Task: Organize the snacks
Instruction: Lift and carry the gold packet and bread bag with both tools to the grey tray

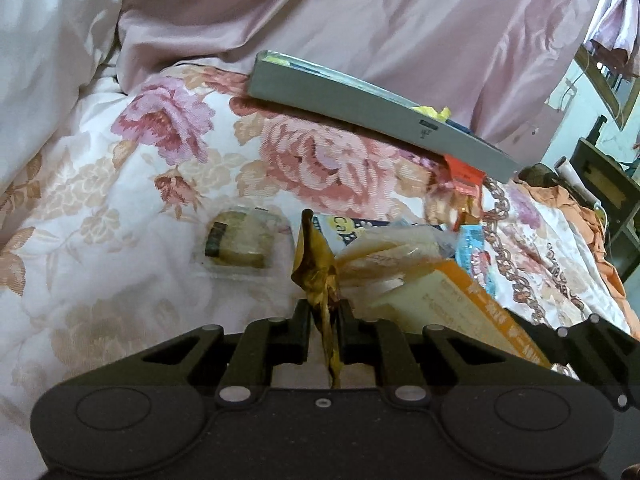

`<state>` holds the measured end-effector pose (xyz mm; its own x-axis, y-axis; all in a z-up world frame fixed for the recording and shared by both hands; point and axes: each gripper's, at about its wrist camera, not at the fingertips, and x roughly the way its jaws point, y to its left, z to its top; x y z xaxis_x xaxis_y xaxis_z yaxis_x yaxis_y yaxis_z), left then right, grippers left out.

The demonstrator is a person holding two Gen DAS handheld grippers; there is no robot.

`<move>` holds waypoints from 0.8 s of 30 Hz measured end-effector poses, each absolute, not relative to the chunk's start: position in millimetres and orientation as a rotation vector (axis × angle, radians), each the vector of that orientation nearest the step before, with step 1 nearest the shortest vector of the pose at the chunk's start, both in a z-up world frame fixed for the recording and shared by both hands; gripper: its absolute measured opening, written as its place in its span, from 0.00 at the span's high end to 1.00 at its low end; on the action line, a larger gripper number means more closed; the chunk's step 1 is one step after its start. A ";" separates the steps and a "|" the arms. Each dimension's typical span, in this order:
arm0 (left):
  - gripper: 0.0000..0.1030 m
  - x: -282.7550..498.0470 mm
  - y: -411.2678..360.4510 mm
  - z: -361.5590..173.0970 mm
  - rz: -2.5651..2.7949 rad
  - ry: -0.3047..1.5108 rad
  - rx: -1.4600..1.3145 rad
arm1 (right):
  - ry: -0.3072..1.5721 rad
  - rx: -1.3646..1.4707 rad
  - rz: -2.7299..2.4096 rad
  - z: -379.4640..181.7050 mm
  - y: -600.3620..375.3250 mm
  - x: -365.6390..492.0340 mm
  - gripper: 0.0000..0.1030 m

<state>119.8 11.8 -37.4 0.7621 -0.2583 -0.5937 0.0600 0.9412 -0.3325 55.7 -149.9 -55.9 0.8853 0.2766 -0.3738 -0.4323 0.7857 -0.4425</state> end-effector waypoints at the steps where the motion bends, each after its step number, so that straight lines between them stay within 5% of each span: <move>1: 0.87 117.5 10.3 -35.7 -0.180 0.685 -0.305 | 0.293 -0.552 0.379 -54.6 -151.7 54.1 0.49; 24: 0.88 75.0 -1.3 -6.9 -0.202 0.607 -0.266 | 0.178 -0.487 0.293 -24.6 -178.6 44.3 0.49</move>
<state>75.0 -1.3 -6.9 0.8035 -0.2637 -0.5338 0.1084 0.9463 -0.3045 44.3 -178.6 -24.6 0.9429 0.2335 -0.2373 -0.3179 0.8431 -0.4337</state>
